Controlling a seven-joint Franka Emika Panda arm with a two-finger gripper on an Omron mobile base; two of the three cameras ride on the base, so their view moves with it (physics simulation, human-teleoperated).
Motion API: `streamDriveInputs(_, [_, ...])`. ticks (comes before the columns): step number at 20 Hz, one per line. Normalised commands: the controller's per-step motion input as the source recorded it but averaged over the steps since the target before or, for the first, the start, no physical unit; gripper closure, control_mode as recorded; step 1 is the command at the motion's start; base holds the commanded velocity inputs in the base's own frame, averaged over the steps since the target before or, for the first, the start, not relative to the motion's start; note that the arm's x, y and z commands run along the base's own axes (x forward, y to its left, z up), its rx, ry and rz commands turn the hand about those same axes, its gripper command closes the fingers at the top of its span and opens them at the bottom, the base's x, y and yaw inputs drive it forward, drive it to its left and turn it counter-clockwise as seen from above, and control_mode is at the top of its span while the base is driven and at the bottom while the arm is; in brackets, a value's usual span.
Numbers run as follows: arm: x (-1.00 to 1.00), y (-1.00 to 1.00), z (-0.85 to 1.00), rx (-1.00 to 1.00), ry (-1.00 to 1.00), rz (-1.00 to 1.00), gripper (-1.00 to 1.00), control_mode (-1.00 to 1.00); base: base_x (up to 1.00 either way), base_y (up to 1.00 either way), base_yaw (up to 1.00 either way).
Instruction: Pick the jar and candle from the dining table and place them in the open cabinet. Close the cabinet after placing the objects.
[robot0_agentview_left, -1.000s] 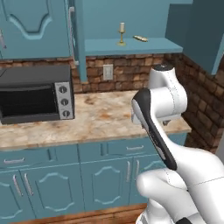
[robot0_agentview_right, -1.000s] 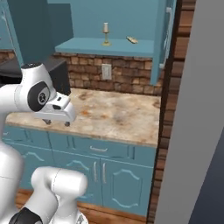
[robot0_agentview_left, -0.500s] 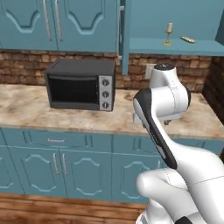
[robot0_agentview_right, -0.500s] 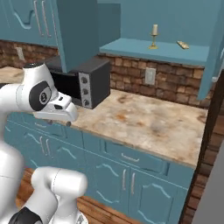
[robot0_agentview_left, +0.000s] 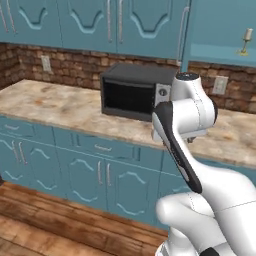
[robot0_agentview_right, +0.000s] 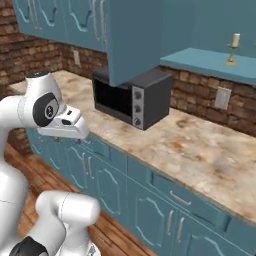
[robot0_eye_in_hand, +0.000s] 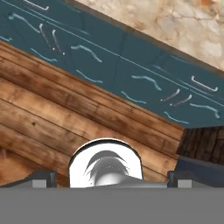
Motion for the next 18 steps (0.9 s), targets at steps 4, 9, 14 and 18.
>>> streamDriveInputs(4, [0.0,0.0,0.0,0.0,0.0,0.0,-1.0,1.0,-0.07,0.42,0.42])
streamDriveInputs(9, [0.0,0.0,0.0,0.0,0.0,0.0,-1.0,1.0,-0.02,0.35,0.48])
streamDriveInputs(14, [0.0,0.0,0.0,0.0,0.0,0.0,-1.0,1.0,0.0,0.27,0.49])
streamDriveInputs(18, [0.0,0.0,0.0,0.0,0.0,0.0,-1.0,1.0,0.0,0.52,0.39])
